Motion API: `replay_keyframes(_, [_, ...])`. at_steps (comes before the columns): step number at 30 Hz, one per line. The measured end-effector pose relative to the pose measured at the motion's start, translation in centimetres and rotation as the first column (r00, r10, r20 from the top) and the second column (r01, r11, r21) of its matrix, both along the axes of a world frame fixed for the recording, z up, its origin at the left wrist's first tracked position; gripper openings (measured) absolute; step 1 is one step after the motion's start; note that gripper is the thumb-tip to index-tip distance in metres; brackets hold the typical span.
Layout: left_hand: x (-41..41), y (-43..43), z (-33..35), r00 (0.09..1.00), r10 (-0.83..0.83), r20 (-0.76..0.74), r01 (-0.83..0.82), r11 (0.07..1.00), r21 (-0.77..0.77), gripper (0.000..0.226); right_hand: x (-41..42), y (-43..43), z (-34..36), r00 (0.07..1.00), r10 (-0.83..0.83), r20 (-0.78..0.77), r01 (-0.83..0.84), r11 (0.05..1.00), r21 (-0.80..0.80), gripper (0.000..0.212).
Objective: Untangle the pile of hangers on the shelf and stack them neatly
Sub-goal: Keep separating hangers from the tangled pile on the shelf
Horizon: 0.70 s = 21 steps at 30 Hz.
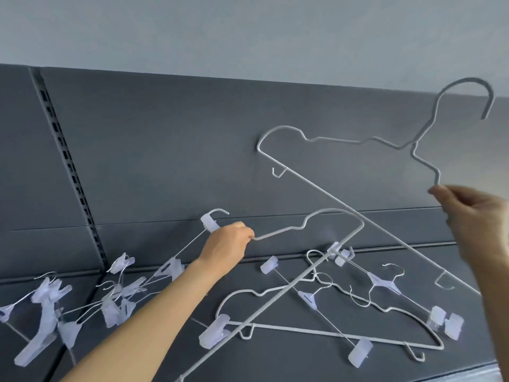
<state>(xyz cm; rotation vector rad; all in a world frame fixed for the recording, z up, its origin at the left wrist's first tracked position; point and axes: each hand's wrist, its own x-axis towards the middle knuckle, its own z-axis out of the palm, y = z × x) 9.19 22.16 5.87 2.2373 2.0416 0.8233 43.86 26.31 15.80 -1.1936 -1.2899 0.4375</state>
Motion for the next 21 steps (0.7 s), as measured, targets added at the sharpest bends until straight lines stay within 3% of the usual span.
replay_keyframes(3, [-0.3,0.5,0.8,0.996,0.029,0.082,-0.031,0.999,0.013,0.025,0.1,0.2,0.2,0.998,-0.021,-0.063,0.023,0.999,0.039,0.017])
replay_keyframes(10, [-0.7,0.2,0.9,0.98,0.07,0.188,-0.074,0.997,0.015,0.021,-0.5,0.6,-0.9,0.989,-0.028,-0.144,0.035,0.999,0.042,0.011])
replay_keyframes(21, [0.4,0.8,1.6,0.987,0.103,0.127,-0.1,0.995,-0.031,0.024,-4.3,-0.7,0.5,0.995,0.058,-0.085,-0.052,0.996,0.074,0.008])
